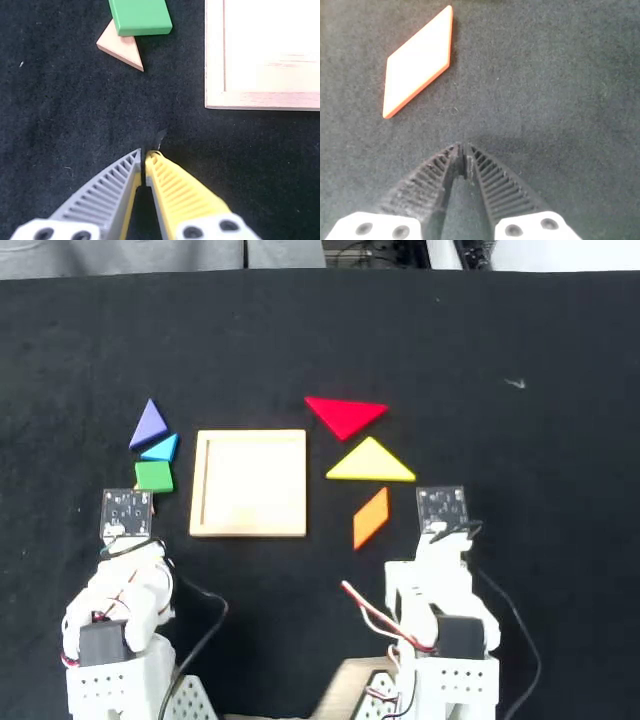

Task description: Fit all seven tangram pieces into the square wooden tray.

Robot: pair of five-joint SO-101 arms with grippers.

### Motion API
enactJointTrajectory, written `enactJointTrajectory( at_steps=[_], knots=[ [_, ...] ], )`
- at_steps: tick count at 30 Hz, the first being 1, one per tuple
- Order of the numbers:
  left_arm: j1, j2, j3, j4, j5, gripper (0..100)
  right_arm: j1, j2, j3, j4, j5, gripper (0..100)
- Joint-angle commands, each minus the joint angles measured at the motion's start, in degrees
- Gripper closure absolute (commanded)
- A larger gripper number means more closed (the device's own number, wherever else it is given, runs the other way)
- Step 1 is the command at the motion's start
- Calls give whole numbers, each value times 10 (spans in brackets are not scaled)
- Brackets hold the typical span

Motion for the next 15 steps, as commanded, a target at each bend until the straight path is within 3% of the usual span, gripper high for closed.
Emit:
enactJointTrajectory(
  at_steps=[1,15],
  knots=[
    [-2,-1,12,5,-5,970,7,-52,-1,4,-2,986],
    [0,-1,12,5,-3,970,6,-52,-1,4,-5,986]
  ],
)
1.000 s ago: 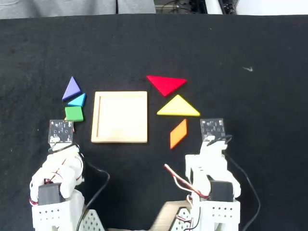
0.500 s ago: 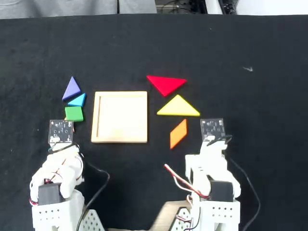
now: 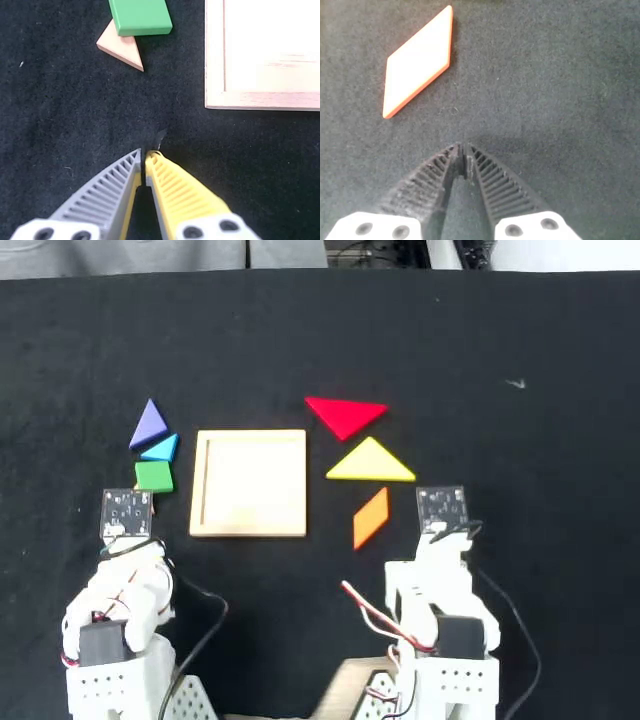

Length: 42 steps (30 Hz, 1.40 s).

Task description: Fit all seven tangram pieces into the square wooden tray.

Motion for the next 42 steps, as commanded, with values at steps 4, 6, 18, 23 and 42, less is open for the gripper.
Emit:
enactJointTrajectory(
  at_steps=[4,6,18,23,42],
  knots=[
    [-3,-1,12,5,-3,970,5,-52,-1,4,-5,986],
    [-4,-1,12,5,-3,970,5,-52,-1,4,-5,986],
    [-5,-1,12,5,-3,970,4,-52,-1,4,-6,986],
    [-5,-1,12,5,-4,970,3,-52,-1,4,-3,986],
    [1,-2,12,3,-3,968,-26,-52,-1,2,-2,986]
  ],
)
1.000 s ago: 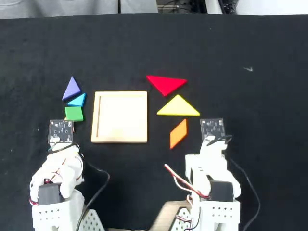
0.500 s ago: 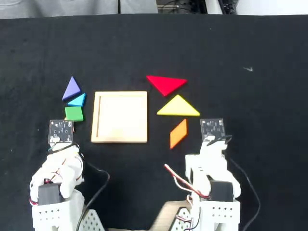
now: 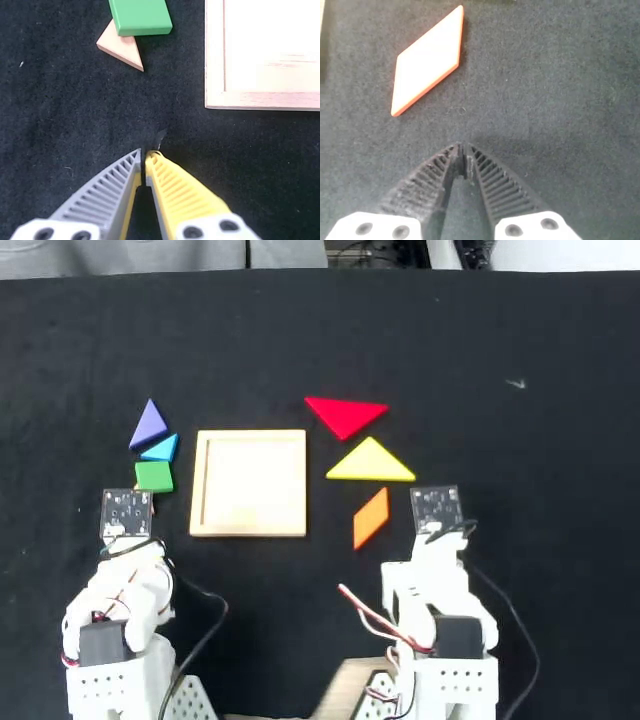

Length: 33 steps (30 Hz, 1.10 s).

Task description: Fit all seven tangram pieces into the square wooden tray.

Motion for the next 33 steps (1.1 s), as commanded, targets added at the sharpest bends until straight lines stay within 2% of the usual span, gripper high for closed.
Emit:
enactJointTrajectory(
  at_steps=[1,6,9,11,12,16,19,21,25,29,33],
  knots=[
    [1,-2,12,3,-3,970,-6,-52,-1,-3,-2,986],
    [7,-3,9,4,-7,967,7,-51,-22,-221,6,985],
    [6,-3,-22,-2,-33,966,11,-51,-43,-291,132,901],
    [4,-3,-42,-26,-83,966,6,-52,-30,-331,218,816],
    [4,-3,-44,-41,-101,966,5,-52,-21,-353,236,786],
    [0,-3,-23,-180,-130,966,21,-52,-12,-408,243,795],
    [2,-3,-16,-276,-122,969,39,-47,-41,-400,271,820],
    [6,-2,-36,-287,-89,970,37,-47,-65,-379,314,821],
    [34,1,-102,-249,-26,967,20,-46,-107,-324,333,821],
    [82,2,-152,-210,7,966,-11,-35,-150,-243,350,821],
    [119,2,-164,-166,46,966,-42,38,-216,-171,358,821]
  ],
)
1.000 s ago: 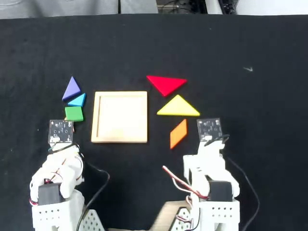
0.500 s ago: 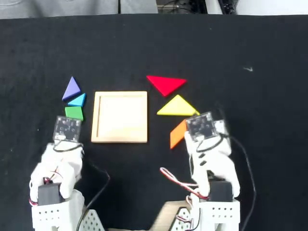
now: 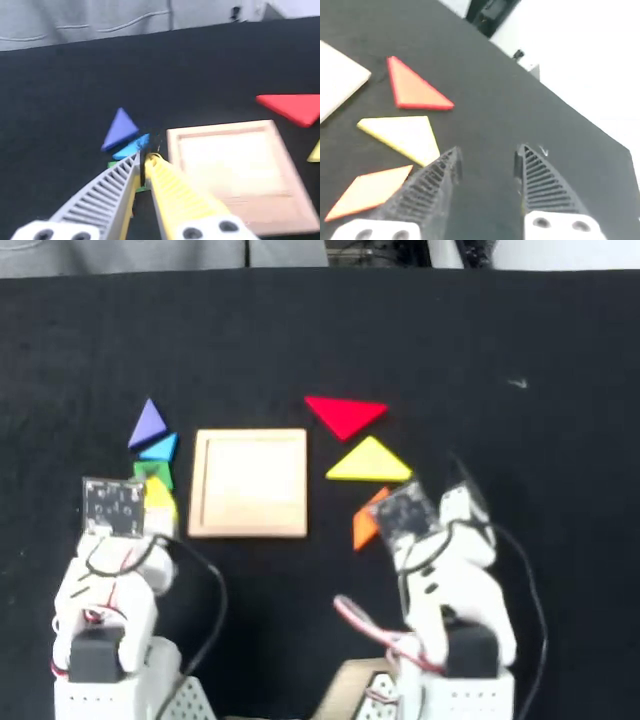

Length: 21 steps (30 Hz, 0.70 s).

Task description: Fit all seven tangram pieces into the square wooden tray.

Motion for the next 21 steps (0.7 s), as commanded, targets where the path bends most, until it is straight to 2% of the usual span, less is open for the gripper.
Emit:
enactJointTrajectory(
  at_steps=[1,6,9,11,14,21],
  knots=[
    [29,3,-36,25,24,966,-28,64,-88,41,10,821],
    [27,3,31,-43,19,965,-53,284,-221,44,40,821],
    [1,3,38,-61,19,899,-61,462,-331,44,40,821],
    [-25,3,39,-63,51,857,-71,582,-406,45,40,821],
    [-46,3,38,-64,70,841,-82,742,-510,77,44,821],
    [7,8,8,-84,66,842,-83,1031,-749,199,166,821]
  ],
)
